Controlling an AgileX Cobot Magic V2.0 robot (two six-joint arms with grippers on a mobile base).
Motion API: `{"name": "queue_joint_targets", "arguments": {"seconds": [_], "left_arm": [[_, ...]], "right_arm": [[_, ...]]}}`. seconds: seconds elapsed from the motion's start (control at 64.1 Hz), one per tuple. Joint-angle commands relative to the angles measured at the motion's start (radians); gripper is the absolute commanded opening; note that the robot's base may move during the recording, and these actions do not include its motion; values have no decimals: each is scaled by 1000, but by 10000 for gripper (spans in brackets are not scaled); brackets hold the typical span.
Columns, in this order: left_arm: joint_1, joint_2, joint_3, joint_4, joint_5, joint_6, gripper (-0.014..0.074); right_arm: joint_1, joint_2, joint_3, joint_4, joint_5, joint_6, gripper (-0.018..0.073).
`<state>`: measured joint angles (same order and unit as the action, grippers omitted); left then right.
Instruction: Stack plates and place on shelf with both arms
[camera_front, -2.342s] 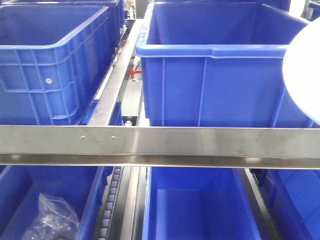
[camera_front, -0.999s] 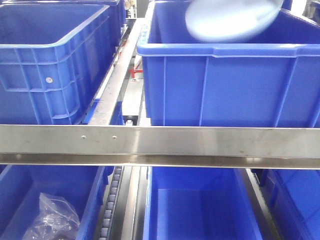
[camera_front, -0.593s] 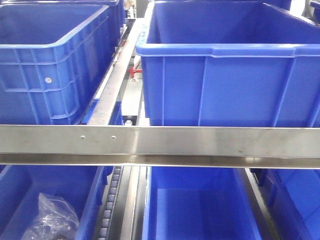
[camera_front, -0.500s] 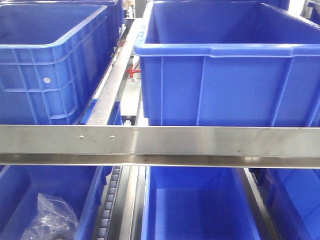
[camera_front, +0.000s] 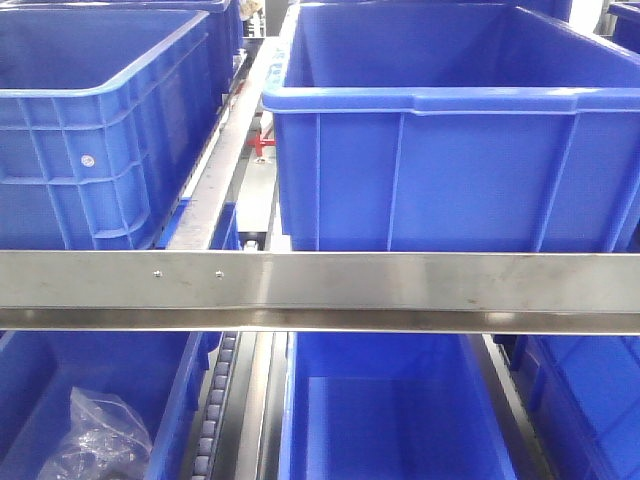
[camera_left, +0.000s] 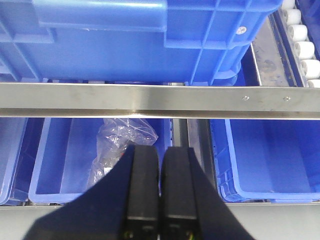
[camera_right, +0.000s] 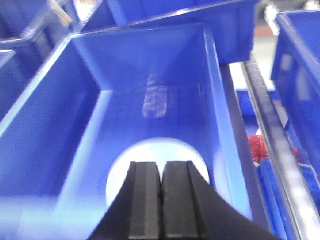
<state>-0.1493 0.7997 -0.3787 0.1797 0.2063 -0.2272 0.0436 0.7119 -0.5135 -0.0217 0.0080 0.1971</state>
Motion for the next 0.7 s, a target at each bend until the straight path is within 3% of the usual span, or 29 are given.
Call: {"name": "queue_joint_targets", "arguments": {"seconds": [0.0,0.219,0.687], "left_arm": [[2,-1,-29,2,-71,-7,82],[2,-1,-29,2,-71,-7,82],[2,-1,-29,2,-71,-7,82]], "right_arm": [[-5,-108,56,-1,-99,-4,48],[-5,-285,176,-1,-96,-4,48],[-5,-296,192,0,-73,-4,48]]}}
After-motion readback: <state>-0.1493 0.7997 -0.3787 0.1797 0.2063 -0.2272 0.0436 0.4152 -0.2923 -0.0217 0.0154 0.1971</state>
